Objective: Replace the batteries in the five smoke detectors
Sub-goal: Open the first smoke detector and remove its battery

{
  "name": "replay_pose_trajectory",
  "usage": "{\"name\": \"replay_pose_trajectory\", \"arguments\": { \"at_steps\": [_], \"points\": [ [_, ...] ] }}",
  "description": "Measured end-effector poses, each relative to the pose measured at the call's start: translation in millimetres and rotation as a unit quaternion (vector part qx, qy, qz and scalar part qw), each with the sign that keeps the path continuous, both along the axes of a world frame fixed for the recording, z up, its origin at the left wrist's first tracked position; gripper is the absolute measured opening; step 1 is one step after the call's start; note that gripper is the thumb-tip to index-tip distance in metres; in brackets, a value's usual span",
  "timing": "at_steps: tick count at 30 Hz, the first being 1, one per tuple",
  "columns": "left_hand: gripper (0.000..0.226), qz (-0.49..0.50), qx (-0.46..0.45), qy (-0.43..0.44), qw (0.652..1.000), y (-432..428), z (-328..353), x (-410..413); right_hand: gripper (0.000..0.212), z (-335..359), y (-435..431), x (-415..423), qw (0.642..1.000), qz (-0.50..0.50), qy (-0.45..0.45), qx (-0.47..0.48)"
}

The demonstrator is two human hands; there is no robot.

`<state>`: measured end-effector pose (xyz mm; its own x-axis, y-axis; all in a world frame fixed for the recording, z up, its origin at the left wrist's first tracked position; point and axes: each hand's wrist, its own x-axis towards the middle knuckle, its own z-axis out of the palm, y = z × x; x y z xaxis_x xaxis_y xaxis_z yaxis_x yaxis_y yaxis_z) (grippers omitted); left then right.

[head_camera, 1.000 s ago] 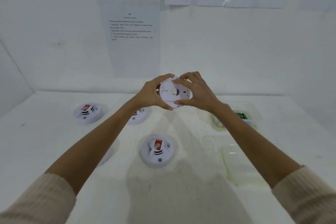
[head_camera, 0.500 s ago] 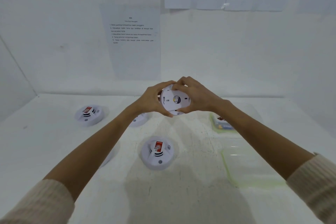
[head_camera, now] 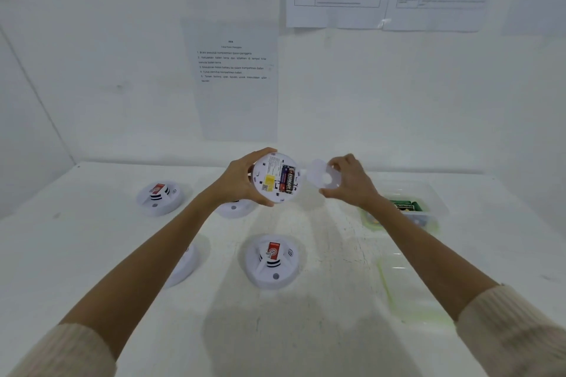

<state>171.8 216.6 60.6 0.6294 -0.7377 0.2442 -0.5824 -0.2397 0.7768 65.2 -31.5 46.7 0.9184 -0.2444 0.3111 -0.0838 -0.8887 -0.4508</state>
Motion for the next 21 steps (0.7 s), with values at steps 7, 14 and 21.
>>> {"name": "replay_pose_trajectory", "arguments": {
  "at_steps": [7,14,21],
  "points": [
    [0.107,0.019,0.017,0.002,1.000,17,-9,-5,0.066,-46,21,6,0.981,0.048,0.178,-0.063],
    [0.109,0.018,0.038,-0.009,0.999,16,-12,-13,0.066,-53,27,13,0.973,0.052,0.214,-0.062],
    [0.109,0.014,0.024,0.001,1.000,10,-6,-14,0.040,-26,18,-5,0.994,0.053,0.080,0.056]
  ]
}}
